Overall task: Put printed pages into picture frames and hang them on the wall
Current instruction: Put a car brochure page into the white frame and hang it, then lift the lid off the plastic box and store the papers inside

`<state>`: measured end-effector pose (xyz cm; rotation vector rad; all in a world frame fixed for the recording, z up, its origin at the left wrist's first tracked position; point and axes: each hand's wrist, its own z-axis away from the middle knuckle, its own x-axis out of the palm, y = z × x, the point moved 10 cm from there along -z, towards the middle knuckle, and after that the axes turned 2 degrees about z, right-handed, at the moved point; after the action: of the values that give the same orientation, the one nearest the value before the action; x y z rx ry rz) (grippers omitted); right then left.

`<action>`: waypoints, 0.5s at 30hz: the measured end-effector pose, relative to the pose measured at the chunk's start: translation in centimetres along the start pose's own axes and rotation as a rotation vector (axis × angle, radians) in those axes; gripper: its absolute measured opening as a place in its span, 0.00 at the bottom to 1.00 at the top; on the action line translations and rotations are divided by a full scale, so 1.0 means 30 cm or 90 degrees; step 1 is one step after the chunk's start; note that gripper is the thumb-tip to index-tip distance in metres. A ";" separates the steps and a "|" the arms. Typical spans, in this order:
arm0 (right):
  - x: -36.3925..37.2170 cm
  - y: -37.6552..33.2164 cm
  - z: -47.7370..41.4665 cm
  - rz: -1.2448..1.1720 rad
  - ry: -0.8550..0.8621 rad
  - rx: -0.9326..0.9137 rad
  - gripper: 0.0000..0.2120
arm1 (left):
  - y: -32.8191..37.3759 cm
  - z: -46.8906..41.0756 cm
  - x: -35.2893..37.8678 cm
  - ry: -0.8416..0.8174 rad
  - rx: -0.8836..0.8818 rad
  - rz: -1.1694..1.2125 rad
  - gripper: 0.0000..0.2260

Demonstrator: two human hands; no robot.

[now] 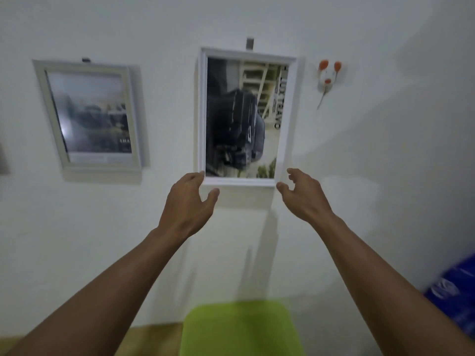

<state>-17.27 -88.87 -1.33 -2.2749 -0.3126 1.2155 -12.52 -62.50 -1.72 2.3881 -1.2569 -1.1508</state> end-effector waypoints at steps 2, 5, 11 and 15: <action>0.099 0.059 0.077 0.034 -0.065 0.030 0.28 | -0.055 0.098 0.078 -0.075 -0.026 -0.011 0.26; 0.253 0.157 0.197 0.075 -0.158 0.078 0.29 | -0.155 0.248 0.181 -0.164 -0.085 -0.020 0.27; 0.511 0.398 0.463 0.114 -0.292 0.176 0.29 | -0.356 0.565 0.354 -0.300 -0.212 -0.036 0.30; 0.647 0.578 0.629 0.148 -0.356 0.236 0.26 | -0.504 0.762 0.467 -0.377 -0.280 -0.086 0.29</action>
<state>-22.58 -88.19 -33.02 -1.6591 -0.0112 1.8522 -15.11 -60.22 -32.29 1.8870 -0.8443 -2.0298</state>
